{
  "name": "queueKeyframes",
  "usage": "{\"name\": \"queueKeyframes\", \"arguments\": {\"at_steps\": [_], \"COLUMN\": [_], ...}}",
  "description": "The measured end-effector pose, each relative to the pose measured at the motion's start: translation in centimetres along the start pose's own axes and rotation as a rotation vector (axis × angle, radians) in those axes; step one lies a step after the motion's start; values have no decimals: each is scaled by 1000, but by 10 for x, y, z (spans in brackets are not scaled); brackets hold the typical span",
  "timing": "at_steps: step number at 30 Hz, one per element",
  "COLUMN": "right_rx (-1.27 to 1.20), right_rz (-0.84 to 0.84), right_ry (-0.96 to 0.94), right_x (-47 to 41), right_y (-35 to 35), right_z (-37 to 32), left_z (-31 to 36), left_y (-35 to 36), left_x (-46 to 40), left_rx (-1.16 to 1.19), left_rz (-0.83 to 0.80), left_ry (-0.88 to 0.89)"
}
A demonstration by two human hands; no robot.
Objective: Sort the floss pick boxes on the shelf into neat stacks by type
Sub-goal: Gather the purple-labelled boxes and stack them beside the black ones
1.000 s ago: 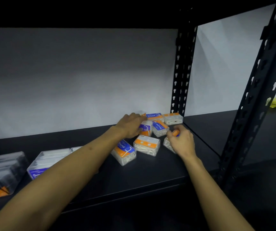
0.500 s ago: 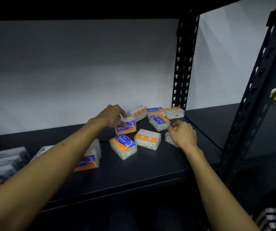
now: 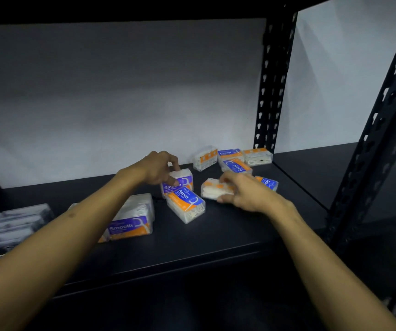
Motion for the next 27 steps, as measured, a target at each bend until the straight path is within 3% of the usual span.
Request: {"name": "queueKeyframes", "arguments": {"at_steps": [2, 8, 21, 24, 27], "right_rx": [-160, -283, -323, -370, -338], "right_rz": [-38, -51, -172, -98, 96], "right_ry": [26, 7, -18, -57, -80], "right_x": [-7, -20, -18, -26, -55], "right_y": [-8, -13, -21, -29, -34], "right_z": [5, 15, 4, 2, 10], "left_z": [-1, -3, -6, -6, -6], "left_y": [0, -2, -2, 0, 1], "left_x": [3, 10, 11, 5, -2], "left_rx": [-4, 4, 58, 82, 111], "left_rz": [-11, -20, -27, -24, -22], "left_ry": [-3, -10, 20, 33, 33]}}
Point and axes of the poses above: each hand's wrist, its own x-axis away from the middle knuckle, its own y-axis out of the palm, z = x × y, the point moved 4 cm from there along -x, towards the middle knuckle, and after that the axes turned 2 degrees about -z, right-handed, at the moved point
